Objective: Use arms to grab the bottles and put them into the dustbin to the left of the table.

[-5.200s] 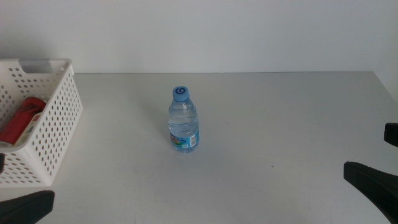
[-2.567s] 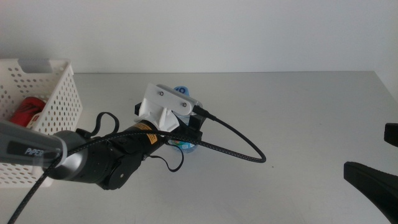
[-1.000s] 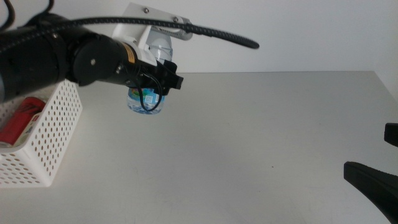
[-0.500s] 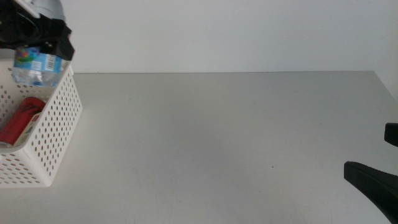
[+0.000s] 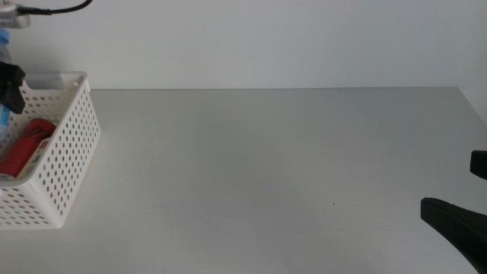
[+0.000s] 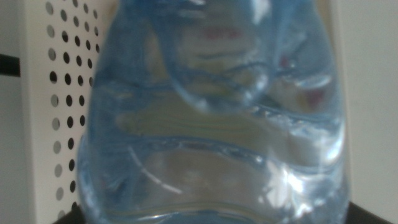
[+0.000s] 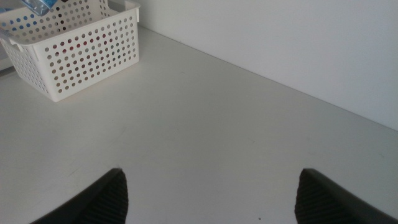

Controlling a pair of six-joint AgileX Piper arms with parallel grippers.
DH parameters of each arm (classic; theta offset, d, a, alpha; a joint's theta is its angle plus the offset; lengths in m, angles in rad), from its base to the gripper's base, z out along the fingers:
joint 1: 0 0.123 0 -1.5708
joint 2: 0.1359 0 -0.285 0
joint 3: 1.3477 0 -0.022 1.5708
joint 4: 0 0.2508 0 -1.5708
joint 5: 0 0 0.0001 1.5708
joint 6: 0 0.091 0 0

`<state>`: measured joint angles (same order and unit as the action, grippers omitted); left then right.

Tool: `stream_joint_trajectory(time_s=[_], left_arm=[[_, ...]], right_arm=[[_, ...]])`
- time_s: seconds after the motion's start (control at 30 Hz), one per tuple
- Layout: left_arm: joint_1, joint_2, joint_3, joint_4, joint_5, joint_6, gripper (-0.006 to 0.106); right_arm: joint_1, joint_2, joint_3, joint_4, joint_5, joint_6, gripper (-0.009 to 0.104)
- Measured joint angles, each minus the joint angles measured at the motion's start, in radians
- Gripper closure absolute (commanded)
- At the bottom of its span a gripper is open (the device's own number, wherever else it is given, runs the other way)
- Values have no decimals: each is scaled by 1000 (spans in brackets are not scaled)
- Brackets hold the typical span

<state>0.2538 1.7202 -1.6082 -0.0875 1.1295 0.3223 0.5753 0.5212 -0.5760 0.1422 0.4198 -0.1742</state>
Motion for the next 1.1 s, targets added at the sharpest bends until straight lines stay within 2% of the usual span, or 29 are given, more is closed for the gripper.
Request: stream_joint_trajectory(time_s=[0.27,0.47,0.6,0.83,0.87,1.1], left_arm=[[15,120,-1,41,-79,0,100],[15,194,-1,33,-88,-21,89],[15,210,-1,18,-89,-21,69],[15,211,-1,12,-89,5,11],[15,211,-1,12,-89,5,7],[3,165,-9,41,-63,-24,7]], right_arm=[[0,0,0,0,0,0,17],[0,0,0,0,0,0,17],[0,0,0,0,0,0,17],[0,0,0,0,0,0,17],[0,0,0,0,0,0,17],[0,0,0,0,0,0,17]])
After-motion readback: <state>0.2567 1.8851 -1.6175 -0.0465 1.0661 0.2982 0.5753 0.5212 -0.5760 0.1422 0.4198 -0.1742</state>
